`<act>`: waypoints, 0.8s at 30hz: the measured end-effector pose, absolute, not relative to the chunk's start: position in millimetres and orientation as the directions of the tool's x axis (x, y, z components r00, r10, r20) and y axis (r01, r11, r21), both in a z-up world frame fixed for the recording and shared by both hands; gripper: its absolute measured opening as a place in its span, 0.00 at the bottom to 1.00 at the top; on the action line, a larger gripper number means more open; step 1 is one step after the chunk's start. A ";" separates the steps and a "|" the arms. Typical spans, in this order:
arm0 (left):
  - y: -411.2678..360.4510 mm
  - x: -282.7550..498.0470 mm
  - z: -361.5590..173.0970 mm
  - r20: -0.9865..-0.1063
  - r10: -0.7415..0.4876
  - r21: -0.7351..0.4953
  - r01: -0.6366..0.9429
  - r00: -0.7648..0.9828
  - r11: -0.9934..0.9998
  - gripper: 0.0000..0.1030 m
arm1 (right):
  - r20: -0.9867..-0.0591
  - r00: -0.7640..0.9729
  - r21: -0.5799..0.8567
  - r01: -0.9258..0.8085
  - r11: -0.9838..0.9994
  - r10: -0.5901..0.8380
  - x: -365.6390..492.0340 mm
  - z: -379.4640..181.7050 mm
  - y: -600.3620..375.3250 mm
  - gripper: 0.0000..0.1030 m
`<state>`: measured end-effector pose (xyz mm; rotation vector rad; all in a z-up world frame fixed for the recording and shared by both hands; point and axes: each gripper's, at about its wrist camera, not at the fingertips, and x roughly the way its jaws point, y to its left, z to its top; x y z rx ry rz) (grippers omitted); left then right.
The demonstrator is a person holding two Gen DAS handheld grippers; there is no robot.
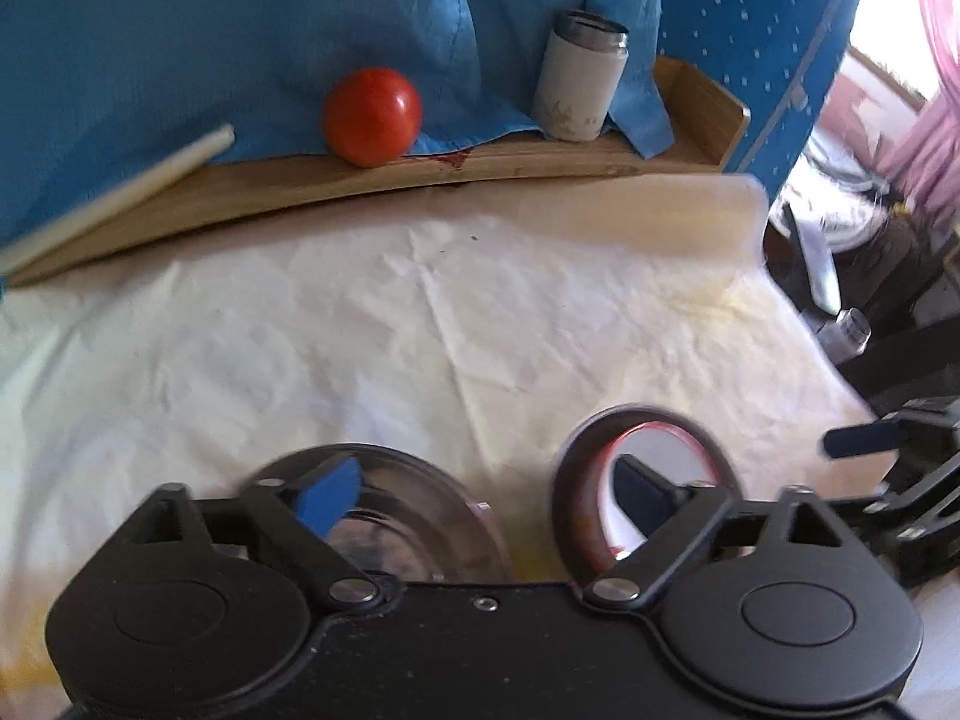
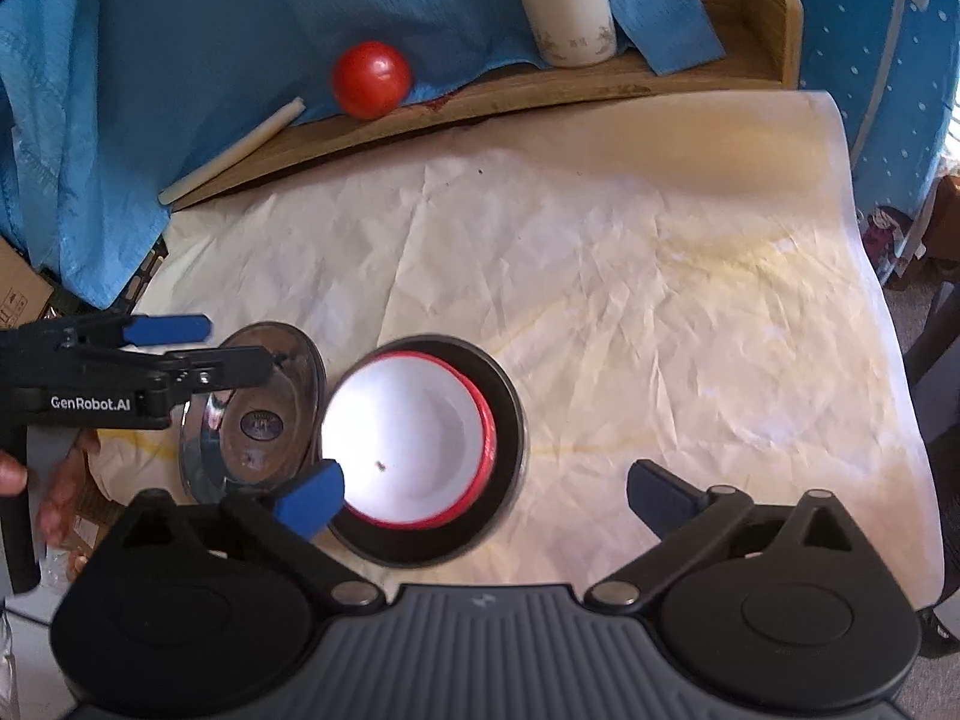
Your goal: Organize plates and bowls
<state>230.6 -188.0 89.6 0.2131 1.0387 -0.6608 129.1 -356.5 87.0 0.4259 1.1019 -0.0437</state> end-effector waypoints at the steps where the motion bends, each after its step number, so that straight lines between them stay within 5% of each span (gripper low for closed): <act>1: -187.7 230.5 88.1 -0.852 -0.394 -0.114 0.611 0.346 0.783 0.97 | -0.877 0.448 0.308 0.247 0.919 0.174 127.5 85.4 -357.8 0.99; 24: -224.3 242.8 52.9 -0.921 -0.267 0.028 0.734 0.282 0.679 0.97 | -0.951 0.289 0.206 0.325 0.923 0.111 137.7 64.1 -377.2 0.99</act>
